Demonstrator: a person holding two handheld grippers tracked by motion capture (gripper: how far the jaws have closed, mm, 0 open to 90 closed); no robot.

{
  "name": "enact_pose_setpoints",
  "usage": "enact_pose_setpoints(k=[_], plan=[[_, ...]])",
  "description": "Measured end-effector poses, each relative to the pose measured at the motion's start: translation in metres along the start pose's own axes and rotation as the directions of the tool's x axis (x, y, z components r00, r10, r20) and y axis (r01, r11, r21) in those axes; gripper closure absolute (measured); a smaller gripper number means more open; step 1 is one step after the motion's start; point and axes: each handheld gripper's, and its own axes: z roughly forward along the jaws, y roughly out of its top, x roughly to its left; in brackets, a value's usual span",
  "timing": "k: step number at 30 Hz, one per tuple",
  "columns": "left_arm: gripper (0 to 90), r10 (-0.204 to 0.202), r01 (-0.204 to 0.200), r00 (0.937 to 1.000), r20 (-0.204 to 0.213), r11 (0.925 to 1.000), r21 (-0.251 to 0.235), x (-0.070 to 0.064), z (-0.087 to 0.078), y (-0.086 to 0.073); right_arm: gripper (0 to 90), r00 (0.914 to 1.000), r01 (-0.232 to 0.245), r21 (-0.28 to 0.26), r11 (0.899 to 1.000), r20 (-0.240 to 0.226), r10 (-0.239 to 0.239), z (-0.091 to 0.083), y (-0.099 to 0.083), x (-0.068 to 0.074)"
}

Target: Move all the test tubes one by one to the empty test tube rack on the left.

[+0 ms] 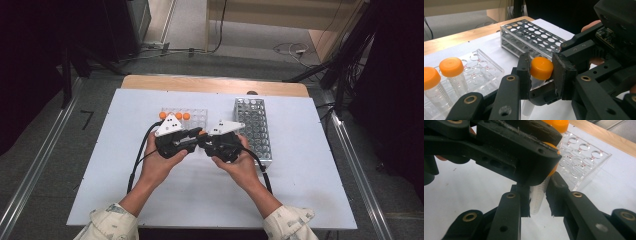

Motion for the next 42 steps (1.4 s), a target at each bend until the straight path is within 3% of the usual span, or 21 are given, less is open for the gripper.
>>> enact_pose_setpoints(k=[10, 16, 20, 25, 33, 42], plan=[[71.0, -0.007, 0.008, 1.0000, 0.003, 1.0000, -0.004, 0.001, -0.001, 0.000, 70.0, 1.0000, 0.004, -0.006, 1.000, -0.004, -0.004, 0.000, -0.001, 0.000], [71.2, -0.008, 0.008, 1.0000, 0.001, 0.9998, -0.016, 0.001, -0.002, 0.004, 58.8, 0.9999, -0.004, -0.005, 1.000, -0.010, 0.004, 0.000, -0.002, 0.002], [71.2, -0.010, 0.010, 0.9999, -0.005, 0.9993, -0.036, 0.002, -0.004, 0.009, 42.3, 0.9996, -0.028, -0.019, 0.999, -0.007, 0.028, -0.003, -0.004, 0.000], [71.2, -0.017, 0.016, 0.9997, -0.018, 0.9980, -0.061, 0.007, -0.006, 0.015, 34.4, 0.9996, -0.027, -0.045, 0.999, 0.010, 0.028, -0.016, -0.007, -0.004], [71.2, -0.021, 0.016, 0.9976, -0.066, 0.9967, -0.079, 0.021, -0.005, 0.029, 33.2, 0.9982, -0.043, -0.069, 0.997, 0.039, 0.046, -0.038, -0.015, -0.013], [71.2, -0.045, 0.032, 0.9921, -0.117, 0.9934, -0.110, 0.038, 0.000, 0.043, 33.3, 0.9971, -0.051, -0.076, 0.996, 0.053, 0.055, -0.049, -0.021, -0.018]])
